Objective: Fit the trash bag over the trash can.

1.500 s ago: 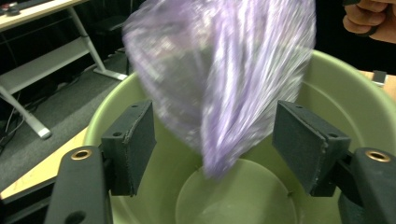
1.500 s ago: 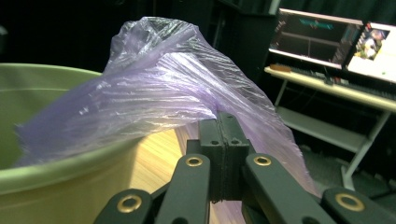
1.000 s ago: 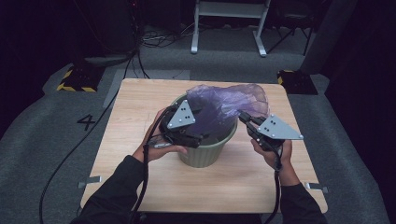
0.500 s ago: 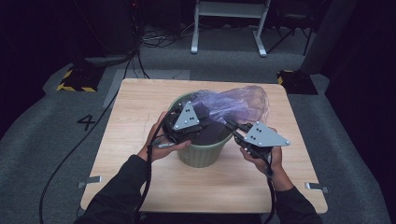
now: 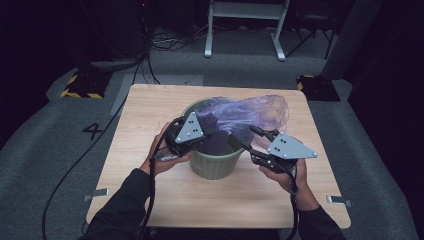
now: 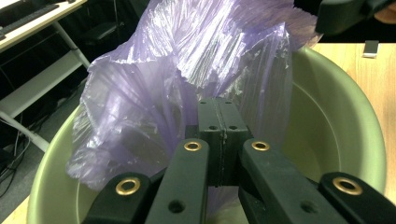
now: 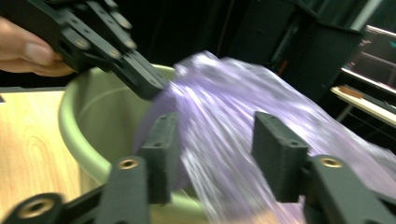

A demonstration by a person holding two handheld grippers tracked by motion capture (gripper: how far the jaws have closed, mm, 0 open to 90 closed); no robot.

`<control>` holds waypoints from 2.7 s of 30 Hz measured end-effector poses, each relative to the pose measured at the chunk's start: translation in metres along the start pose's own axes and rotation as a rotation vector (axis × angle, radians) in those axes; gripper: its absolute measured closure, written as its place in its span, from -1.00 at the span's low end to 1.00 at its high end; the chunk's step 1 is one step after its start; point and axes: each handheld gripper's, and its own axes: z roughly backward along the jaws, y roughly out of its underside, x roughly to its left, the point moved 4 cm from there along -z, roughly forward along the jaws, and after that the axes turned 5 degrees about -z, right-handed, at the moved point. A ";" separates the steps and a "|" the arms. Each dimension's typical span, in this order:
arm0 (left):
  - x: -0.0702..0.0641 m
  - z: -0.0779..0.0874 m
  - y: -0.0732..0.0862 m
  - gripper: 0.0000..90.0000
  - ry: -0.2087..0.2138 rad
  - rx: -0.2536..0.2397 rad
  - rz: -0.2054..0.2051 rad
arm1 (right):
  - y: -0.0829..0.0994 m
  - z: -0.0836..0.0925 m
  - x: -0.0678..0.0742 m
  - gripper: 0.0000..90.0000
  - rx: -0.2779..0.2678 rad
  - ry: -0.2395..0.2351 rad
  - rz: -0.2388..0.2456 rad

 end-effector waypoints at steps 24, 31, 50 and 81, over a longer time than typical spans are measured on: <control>-0.005 -0.002 -0.017 -0.43 0.044 -0.022 0.105 | 0.039 0.028 -0.028 -0.63 0.023 0.028 0.000; -0.002 0.003 -0.012 -0.45 0.052 -0.053 0.135 | 0.063 0.021 -0.043 -0.51 0.132 0.203 0.133; -0.021 -0.010 -0.036 -0.54 0.059 -0.041 0.049 | 0.027 0.017 -0.030 0.85 -0.019 0.217 0.229; -0.006 0.000 0.004 0.97 0.046 0.000 0.056 | 0.014 0.028 0.011 -0.14 -0.023 0.017 0.160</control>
